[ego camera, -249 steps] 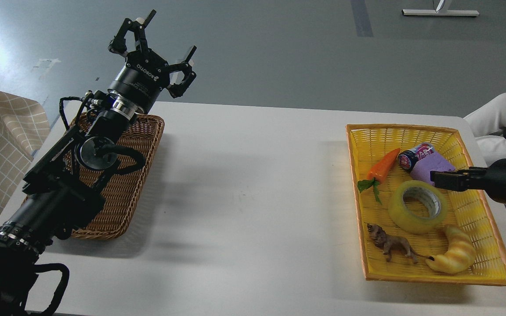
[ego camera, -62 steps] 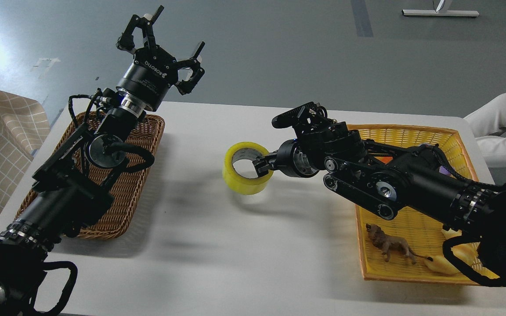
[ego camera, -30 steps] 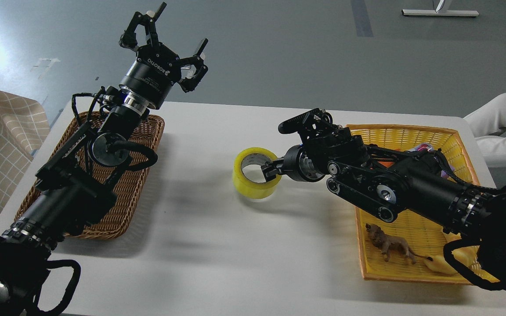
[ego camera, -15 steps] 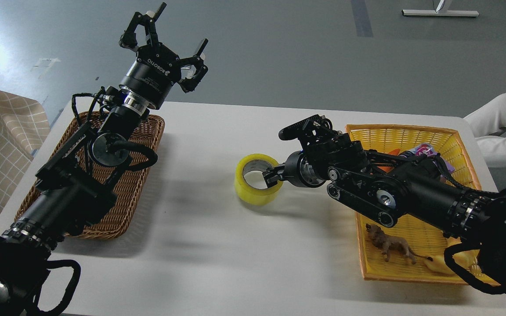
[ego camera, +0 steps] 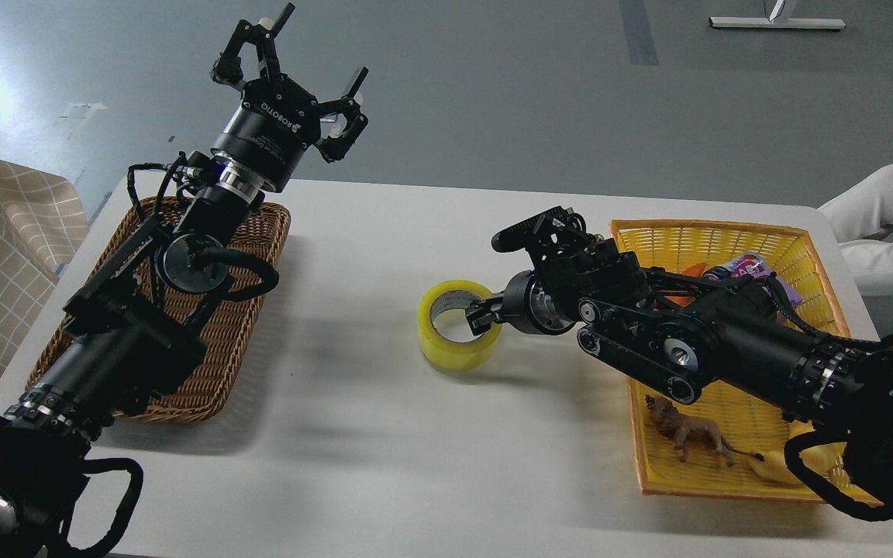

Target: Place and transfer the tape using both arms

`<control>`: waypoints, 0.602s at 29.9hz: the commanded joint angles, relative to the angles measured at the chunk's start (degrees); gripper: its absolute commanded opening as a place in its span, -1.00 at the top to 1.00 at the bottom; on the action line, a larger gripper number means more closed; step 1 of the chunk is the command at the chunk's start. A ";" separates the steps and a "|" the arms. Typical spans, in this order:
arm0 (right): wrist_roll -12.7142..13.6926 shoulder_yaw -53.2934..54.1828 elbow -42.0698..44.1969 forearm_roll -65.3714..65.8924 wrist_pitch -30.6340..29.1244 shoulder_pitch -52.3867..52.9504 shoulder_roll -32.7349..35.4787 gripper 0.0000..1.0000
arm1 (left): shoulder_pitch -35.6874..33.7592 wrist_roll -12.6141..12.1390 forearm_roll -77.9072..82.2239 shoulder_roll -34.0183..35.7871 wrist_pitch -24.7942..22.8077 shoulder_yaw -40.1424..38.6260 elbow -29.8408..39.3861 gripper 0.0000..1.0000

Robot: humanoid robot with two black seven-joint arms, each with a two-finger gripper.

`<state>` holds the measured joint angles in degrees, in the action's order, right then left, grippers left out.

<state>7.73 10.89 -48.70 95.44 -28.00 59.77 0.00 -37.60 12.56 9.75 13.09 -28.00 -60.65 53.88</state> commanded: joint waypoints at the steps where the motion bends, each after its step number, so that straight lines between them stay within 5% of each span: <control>1: 0.00 0.00 0.01 -0.16 0.00 0.00 0.00 0.16 | -0.02 0.00 0.00 0.00 0.00 0.00 0.00 -0.95; 10: 0.00 1.06 -0.61 -0.60 0.00 0.18 0.00 -0.47 | -0.11 0.00 0.00 -0.17 0.00 0.00 0.00 -0.95; 12: 0.00 2.72 -1.13 -0.78 0.00 0.18 0.00 -0.85 | -0.11 0.00 0.00 -0.35 0.00 0.09 0.00 -0.95; 18: 0.00 8.35 -5.79 -0.96 0.00 0.00 0.00 -0.99 | -0.02 -0.08 0.00 -0.26 0.00 0.18 0.00 -0.95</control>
<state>7.74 17.66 -52.27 94.54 -28.00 59.91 0.01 -37.71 12.56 9.75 12.78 -28.00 -60.56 53.88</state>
